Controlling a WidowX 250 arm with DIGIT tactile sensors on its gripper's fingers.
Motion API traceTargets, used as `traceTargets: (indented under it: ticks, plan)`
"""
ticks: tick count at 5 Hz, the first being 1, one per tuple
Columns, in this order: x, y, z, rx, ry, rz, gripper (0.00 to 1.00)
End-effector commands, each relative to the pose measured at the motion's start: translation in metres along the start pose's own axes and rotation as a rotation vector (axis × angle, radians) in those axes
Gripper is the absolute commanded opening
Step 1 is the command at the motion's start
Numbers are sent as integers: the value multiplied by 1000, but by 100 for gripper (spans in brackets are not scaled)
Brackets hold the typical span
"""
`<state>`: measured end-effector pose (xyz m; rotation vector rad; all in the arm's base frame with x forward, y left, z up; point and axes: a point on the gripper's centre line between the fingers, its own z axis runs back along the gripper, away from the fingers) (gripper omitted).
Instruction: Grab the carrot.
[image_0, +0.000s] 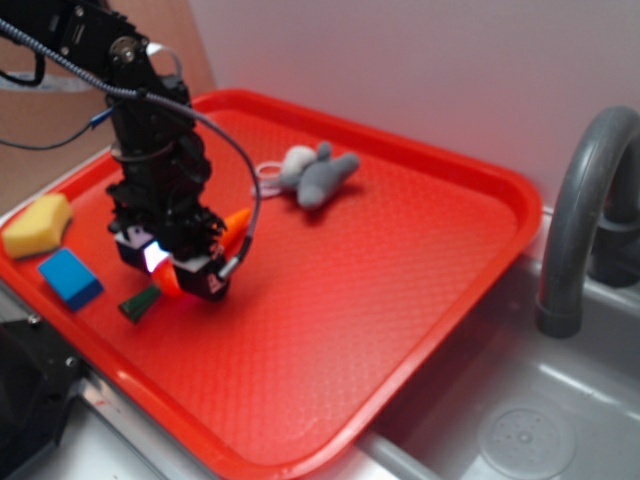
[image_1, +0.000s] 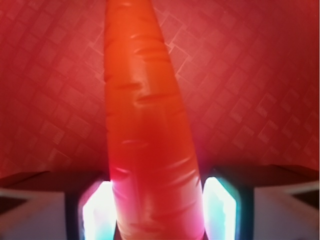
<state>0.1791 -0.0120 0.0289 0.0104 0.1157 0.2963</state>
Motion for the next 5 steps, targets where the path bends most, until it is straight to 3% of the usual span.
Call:
traceTargets:
  ticks: [1, 2, 3, 4, 5]
  plan:
    - [10, 11, 59, 53, -72, 9, 0]
    - [13, 25, 110, -31, -135, -33, 0]
    - [5, 18, 159, -70, -172, -243, 0]
    - [-20, 2, 186, -11, -208, -317, 0]
    - [-23, -6, 181, -19, -161, -341, 0]
